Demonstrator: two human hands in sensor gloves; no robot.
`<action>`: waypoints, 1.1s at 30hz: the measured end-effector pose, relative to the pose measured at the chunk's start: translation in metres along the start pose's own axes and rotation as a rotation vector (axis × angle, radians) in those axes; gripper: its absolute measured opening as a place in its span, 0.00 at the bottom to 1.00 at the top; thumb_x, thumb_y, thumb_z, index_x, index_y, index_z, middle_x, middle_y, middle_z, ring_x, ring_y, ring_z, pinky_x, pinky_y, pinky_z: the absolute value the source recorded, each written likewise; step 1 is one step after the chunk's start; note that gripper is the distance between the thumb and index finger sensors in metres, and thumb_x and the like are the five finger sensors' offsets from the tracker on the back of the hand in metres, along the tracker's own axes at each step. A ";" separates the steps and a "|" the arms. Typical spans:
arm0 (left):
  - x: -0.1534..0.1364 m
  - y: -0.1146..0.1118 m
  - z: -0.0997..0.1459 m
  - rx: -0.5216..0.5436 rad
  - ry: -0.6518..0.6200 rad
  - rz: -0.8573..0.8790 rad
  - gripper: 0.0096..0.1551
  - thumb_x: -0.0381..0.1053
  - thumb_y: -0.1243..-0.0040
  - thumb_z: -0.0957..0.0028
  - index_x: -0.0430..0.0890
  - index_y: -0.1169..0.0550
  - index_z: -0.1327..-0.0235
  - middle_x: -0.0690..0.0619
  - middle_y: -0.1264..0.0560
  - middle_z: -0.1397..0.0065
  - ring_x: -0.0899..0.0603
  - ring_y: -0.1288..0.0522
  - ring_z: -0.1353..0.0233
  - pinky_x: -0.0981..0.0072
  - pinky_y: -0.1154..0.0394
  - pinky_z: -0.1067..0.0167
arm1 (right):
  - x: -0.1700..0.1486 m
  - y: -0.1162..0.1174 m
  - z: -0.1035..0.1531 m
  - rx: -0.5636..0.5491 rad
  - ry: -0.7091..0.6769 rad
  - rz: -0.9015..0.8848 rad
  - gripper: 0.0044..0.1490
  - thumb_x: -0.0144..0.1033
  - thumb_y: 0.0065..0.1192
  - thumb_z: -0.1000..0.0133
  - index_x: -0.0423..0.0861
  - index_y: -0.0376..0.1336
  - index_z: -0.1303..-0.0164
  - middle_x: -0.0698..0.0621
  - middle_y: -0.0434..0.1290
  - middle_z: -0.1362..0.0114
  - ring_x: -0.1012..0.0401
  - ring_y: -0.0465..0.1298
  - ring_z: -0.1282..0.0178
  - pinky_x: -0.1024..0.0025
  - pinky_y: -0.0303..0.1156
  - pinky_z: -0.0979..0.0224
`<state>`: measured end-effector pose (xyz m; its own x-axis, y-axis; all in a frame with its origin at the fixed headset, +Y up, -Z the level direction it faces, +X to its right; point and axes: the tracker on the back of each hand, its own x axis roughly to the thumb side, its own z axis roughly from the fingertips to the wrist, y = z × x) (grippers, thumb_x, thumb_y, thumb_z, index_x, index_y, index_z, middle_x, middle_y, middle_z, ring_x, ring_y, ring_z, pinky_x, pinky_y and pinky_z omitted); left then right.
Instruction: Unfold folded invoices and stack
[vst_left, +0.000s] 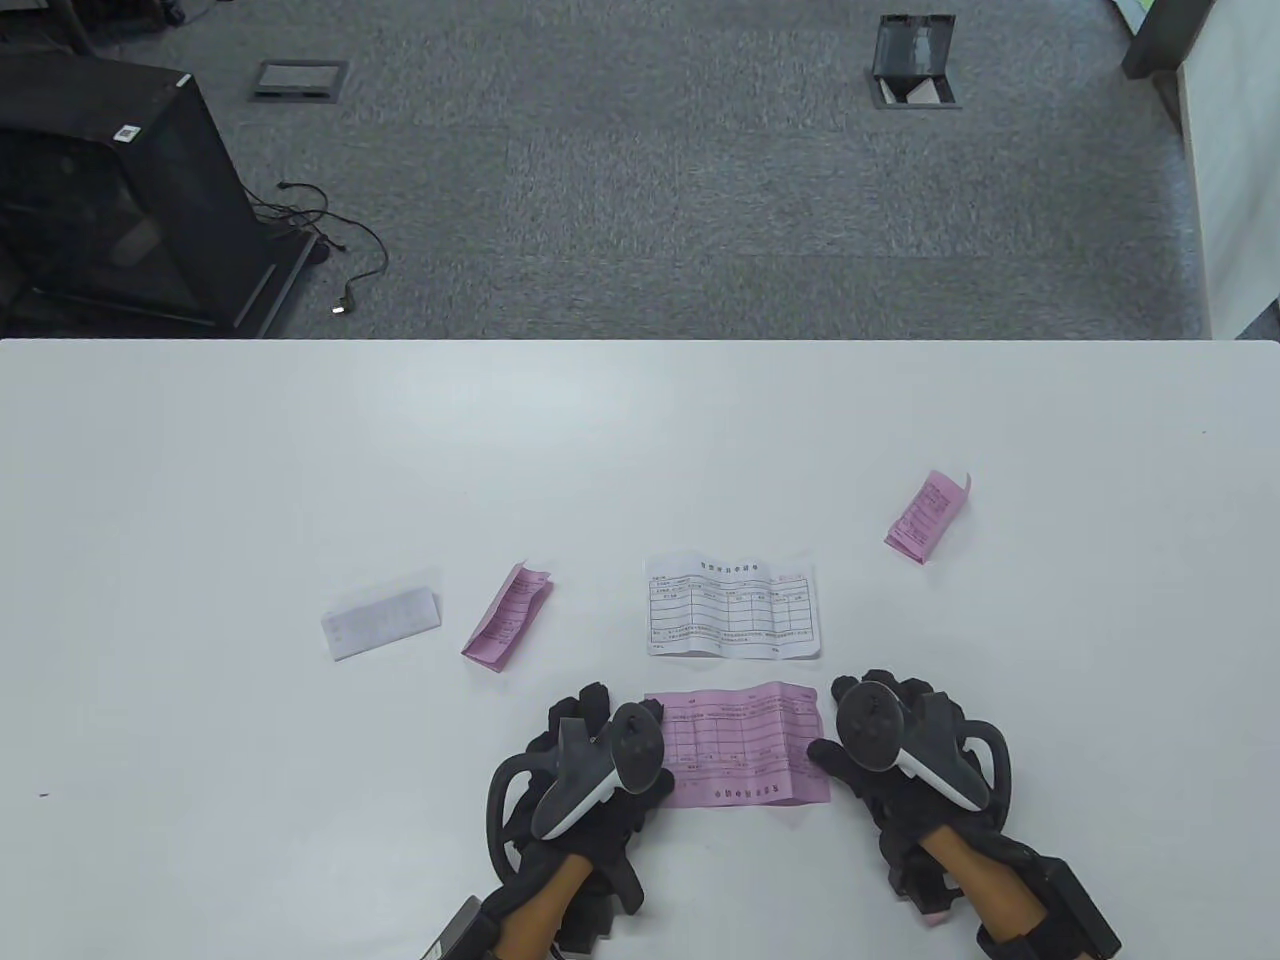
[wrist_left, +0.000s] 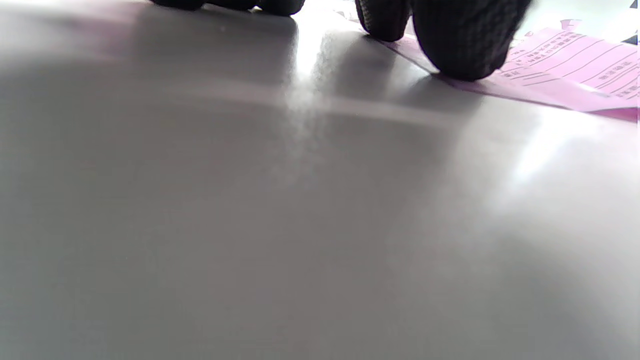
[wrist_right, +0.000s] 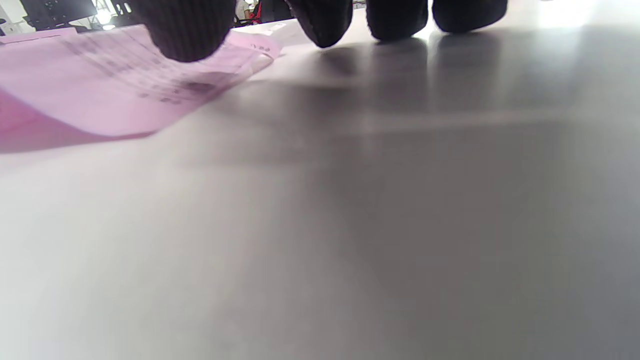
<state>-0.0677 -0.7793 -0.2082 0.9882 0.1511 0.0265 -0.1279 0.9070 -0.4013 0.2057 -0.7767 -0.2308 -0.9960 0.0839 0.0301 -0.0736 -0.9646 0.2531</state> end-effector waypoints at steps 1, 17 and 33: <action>0.000 0.000 0.000 0.000 0.000 0.000 0.42 0.64 0.42 0.46 0.65 0.44 0.20 0.42 0.57 0.12 0.33 0.58 0.17 0.39 0.50 0.24 | 0.001 0.000 0.000 0.000 0.003 -0.006 0.51 0.64 0.48 0.49 0.48 0.50 0.19 0.39 0.51 0.16 0.34 0.53 0.20 0.29 0.50 0.25; 0.001 0.000 0.000 -0.002 -0.003 -0.003 0.42 0.64 0.42 0.46 0.65 0.44 0.19 0.41 0.58 0.12 0.32 0.58 0.17 0.38 0.50 0.24 | 0.019 0.003 0.001 -0.040 -0.031 0.013 0.37 0.51 0.56 0.43 0.50 0.54 0.25 0.40 0.53 0.18 0.37 0.55 0.20 0.34 0.52 0.24; 0.002 -0.001 0.001 0.001 -0.009 0.002 0.44 0.65 0.42 0.46 0.63 0.45 0.18 0.40 0.57 0.12 0.31 0.58 0.17 0.37 0.50 0.24 | 0.002 -0.002 0.003 -0.142 0.068 -0.448 0.22 0.45 0.61 0.47 0.49 0.65 0.46 0.42 0.60 0.23 0.38 0.56 0.22 0.35 0.54 0.25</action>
<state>-0.0658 -0.7798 -0.2068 0.9871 0.1562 0.0342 -0.1296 0.9069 -0.4008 0.2035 -0.7736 -0.2288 -0.8653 0.4874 -0.1168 -0.4981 -0.8622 0.0923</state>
